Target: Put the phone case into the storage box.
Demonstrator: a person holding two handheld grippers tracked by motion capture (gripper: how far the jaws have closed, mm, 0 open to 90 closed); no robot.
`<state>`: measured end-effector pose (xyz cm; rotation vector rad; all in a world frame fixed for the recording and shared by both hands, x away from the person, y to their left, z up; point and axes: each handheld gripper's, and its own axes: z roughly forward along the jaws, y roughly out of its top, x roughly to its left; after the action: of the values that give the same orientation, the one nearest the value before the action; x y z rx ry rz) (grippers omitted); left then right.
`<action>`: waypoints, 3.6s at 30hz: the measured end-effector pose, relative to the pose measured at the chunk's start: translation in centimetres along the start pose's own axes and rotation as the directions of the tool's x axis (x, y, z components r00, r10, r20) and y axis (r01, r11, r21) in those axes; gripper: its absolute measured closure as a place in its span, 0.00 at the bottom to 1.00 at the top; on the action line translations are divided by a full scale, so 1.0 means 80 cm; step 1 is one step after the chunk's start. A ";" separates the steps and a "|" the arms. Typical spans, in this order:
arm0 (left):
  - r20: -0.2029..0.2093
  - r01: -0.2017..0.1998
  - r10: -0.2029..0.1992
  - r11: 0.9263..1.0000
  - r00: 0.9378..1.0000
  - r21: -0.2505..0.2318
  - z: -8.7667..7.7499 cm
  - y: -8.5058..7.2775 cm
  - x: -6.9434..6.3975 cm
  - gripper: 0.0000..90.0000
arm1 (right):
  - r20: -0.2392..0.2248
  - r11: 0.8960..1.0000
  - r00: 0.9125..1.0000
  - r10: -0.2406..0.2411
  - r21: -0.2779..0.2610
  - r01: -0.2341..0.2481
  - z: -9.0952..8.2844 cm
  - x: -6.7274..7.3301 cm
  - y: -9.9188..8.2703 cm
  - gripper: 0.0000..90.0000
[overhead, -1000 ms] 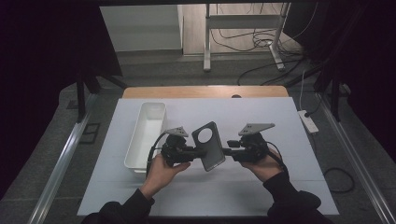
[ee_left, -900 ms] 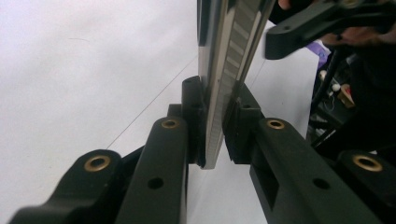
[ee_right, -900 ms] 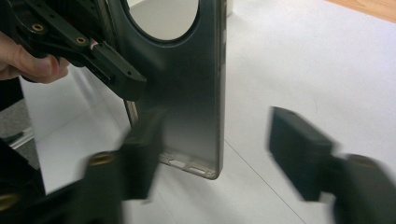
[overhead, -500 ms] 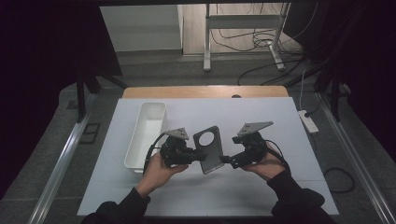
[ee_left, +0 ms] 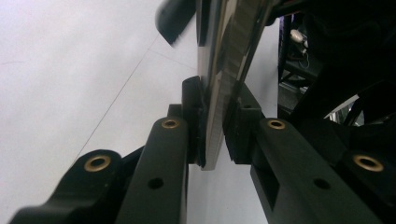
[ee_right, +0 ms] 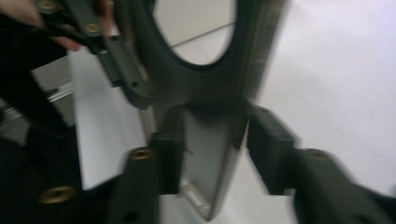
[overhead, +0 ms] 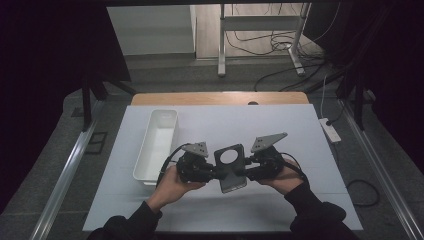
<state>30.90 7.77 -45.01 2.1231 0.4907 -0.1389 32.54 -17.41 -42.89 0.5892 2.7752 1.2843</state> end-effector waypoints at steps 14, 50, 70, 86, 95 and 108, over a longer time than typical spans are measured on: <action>-0.114 0.046 -0.050 0.998 0.992 -0.044 -0.007 -0.003 0.008 0.62 | 0.051 0.999 0.998 -0.037 -0.011 0.037 -0.007 0.007 0.004 0.89; -0.338 0.141 -0.168 0.985 0.926 -0.103 -0.013 -0.009 0.018 0.16 | 0.256 0.989 0.958 0.129 -0.106 -0.105 -0.004 0.015 0.003 0.89; -0.298 0.132 -0.145 0.989 0.943 -0.065 -0.005 -0.009 0.010 0.92 | 0.237 0.989 0.963 0.127 -0.102 -0.106 0.005 0.027 0.007 0.89; -0.343 0.233 -0.254 0.967 0.905 -0.100 -0.008 -0.012 0.020 0.99 | 0.205 0.995 0.975 0.088 -0.059 -0.077 0.015 0.035 0.010 0.64; -0.379 0.241 -0.250 0.968 0.891 -0.071 -0.014 -0.009 0.026 0.99 | 0.183 0.995 0.978 0.096 -0.023 -0.094 0.013 0.031 0.004 0.53; -0.377 0.251 -0.254 0.966 0.891 -0.059 -0.025 -0.004 0.030 0.99 | 0.165 0.993 0.979 0.118 -0.011 -0.118 0.001 0.022 -0.015 0.34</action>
<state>32.81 10.25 -44.78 2.0736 0.9987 0.1367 30.50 -17.44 -43.57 0.8311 2.6401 1.1951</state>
